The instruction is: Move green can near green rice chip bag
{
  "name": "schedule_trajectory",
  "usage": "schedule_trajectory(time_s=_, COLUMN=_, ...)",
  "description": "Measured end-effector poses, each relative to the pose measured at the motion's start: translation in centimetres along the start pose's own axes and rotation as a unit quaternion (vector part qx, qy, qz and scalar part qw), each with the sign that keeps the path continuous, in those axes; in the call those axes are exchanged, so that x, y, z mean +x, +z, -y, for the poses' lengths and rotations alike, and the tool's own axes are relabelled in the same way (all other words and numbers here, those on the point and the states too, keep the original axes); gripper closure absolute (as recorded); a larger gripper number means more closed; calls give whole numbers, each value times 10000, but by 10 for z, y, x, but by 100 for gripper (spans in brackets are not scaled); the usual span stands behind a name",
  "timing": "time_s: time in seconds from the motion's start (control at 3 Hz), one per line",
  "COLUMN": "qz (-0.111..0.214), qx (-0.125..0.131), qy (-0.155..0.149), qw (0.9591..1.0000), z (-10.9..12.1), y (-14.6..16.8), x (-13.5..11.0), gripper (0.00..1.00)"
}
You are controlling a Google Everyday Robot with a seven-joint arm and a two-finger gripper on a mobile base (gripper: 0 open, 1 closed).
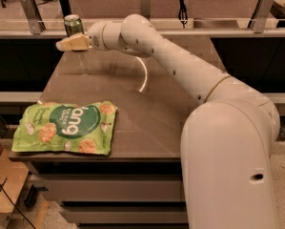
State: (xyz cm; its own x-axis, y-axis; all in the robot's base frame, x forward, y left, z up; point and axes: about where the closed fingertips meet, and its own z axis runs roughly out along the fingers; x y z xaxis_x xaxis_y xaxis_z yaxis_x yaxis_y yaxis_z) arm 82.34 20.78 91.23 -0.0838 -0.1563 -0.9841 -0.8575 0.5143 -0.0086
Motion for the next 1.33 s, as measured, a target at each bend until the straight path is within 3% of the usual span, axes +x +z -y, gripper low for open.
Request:
schedule_trajectory(time_s=0.33, qz=47, qx=388, qy=-26, qw=9992, z=9, y=21, x=-5, gripper=0)
schedule_trajectory(time_s=0.67, qz=-129, qx=651, qy=-160, qw=9977, z=19, y=39, x=-6, gripper=0)
schedule_trajectory(time_s=1.0, qz=-331, qx=774, qy=-205, qw=9962, z=30, y=55, x=3, gripper=0)
schedule_trajectory(time_s=1.33, qz=-399, qx=729, qy=-87, qw=9965, z=36, y=71, x=14, gripper=0)
